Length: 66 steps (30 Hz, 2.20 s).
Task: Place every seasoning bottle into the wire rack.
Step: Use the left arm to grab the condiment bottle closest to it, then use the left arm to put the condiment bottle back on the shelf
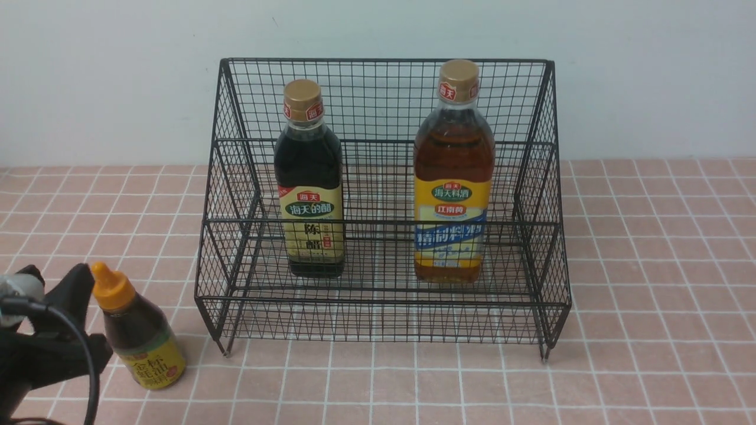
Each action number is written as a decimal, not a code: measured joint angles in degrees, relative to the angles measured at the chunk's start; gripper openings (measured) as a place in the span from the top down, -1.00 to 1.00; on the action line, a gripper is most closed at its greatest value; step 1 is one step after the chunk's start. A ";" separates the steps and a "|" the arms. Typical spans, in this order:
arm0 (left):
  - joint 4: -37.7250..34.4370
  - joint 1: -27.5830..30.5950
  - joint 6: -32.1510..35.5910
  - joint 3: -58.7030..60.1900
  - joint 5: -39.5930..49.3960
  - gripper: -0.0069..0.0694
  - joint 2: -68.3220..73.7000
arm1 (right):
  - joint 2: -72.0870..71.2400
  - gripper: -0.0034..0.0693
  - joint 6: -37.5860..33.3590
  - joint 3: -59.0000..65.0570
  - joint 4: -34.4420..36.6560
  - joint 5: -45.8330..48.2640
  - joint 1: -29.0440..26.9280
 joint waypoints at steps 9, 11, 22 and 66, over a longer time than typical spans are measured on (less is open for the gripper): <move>4.01 0.00 -2.61 0.00 -9.93 -0.63 11.86 | 0.00 0.95 0.00 0.00 0.00 0.05 0.00; 4.20 0.00 -2.61 0.00 -12.46 -0.63 14.22 | 0.00 0.95 0.00 0.00 0.00 0.05 0.00; 3.83 0.00 -3.01 -1.37 -24.91 -0.62 29.08 | 0.00 0.95 0.00 0.00 0.00 0.05 0.00; 4.69 -9.47 -2.58 -21.14 6.94 0.15 5.09 | 0.00 0.95 0.00 0.00 0.00 1.35 0.00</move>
